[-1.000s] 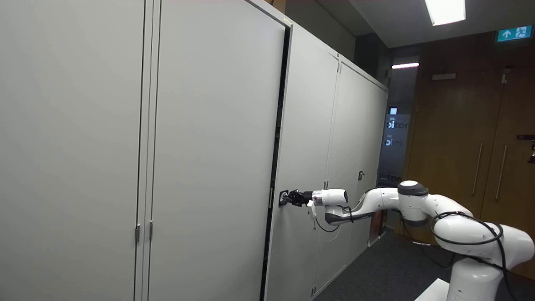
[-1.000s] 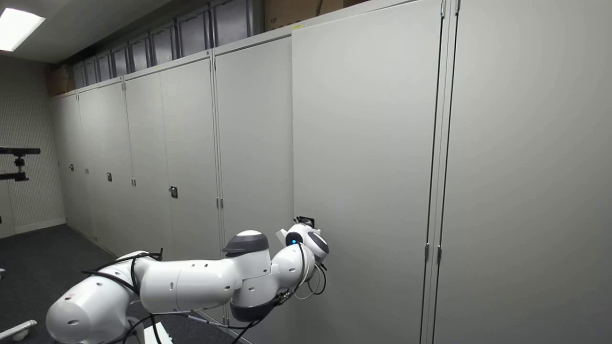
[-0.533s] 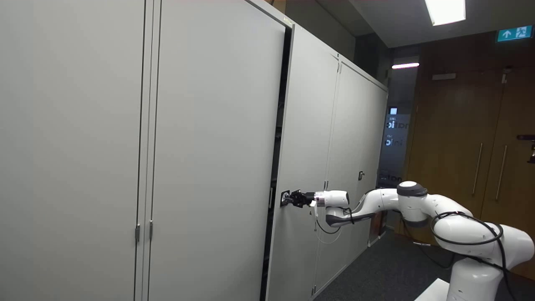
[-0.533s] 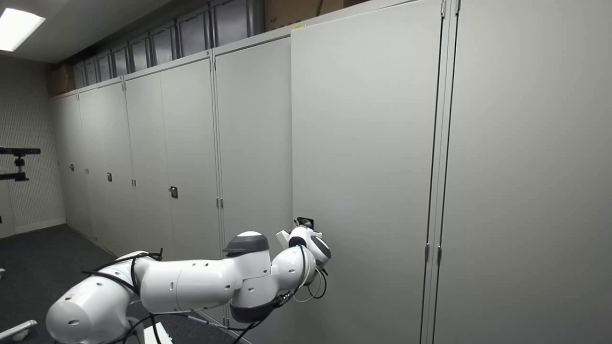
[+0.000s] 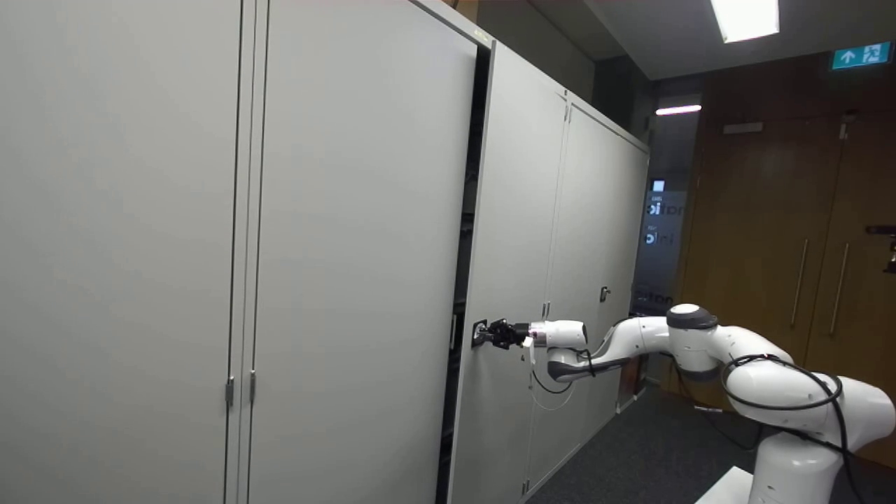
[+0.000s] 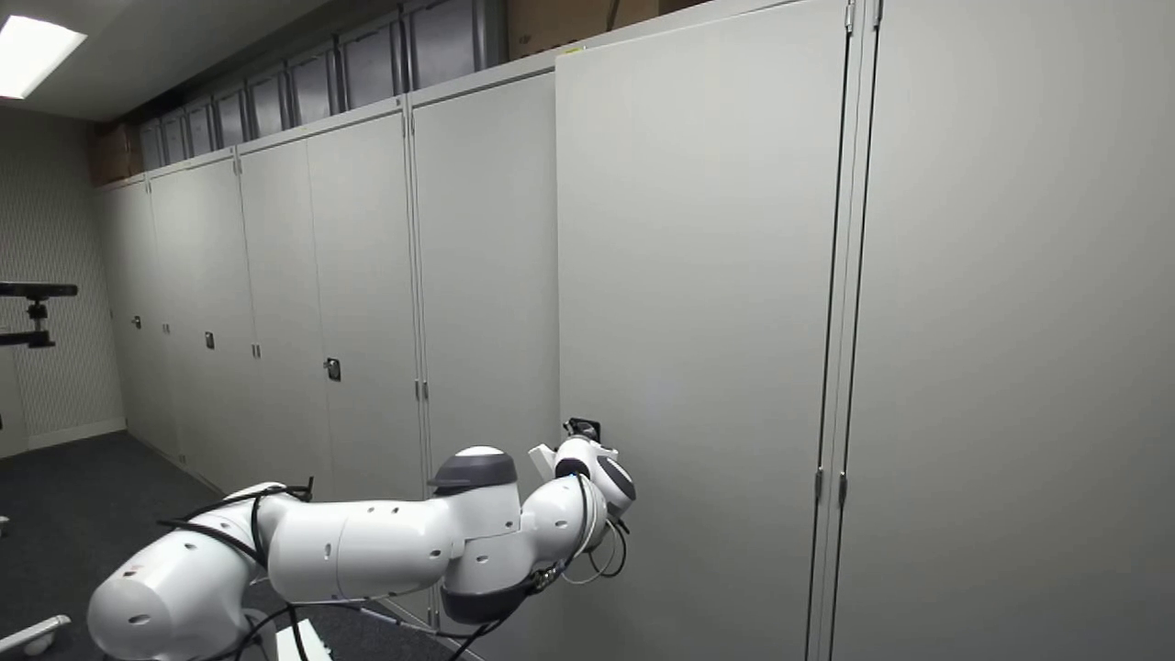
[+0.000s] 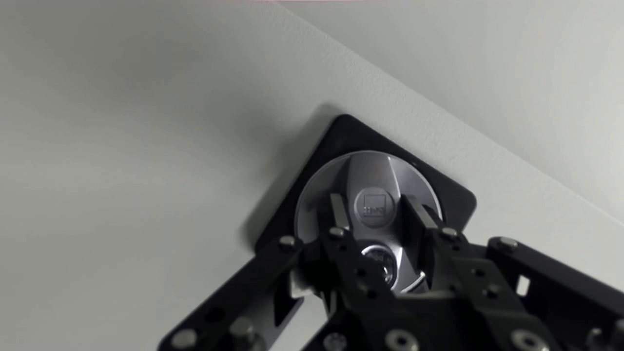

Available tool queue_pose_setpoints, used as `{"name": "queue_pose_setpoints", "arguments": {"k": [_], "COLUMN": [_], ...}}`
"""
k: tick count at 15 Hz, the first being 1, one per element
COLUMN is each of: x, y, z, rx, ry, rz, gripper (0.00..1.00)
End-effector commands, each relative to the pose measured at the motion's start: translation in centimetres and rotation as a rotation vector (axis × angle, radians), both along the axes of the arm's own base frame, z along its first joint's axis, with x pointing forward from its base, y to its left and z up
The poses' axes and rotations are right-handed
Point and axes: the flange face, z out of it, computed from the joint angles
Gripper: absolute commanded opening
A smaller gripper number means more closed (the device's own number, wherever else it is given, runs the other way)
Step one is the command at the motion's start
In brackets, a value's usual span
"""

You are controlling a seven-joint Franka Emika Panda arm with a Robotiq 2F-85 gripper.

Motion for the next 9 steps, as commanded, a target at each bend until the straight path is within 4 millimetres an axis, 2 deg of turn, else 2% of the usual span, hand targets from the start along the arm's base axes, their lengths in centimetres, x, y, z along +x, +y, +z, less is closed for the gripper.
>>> {"name": "queue_pose_setpoints", "arguments": {"k": [1,2,3,4,5,6,7,8,9], "x": [-2.3,-0.6,-2.9,-3.0,-0.9,-3.3,-3.3,-1.9,-3.2], "y": [2.2,0.3,2.3,2.2,-0.1,2.1,2.0,0.7,1.6], "z": [3.2,1.4,3.6,3.5,0.9,3.4,3.3,1.1,2.6], "rx": [0.065,0.080,0.085,0.088,0.106,0.104,0.106,0.114,0.108], "ry": [-0.035,-0.046,-0.022,-0.024,-0.033,-0.008,-0.013,-0.004,-0.006], "rz": [0.076,0.066,0.081,0.081,0.064,0.079,0.082,0.086,0.081], "gripper": [0.08,0.08,0.08,0.08,0.08,0.08,0.08,0.08,0.08]}}
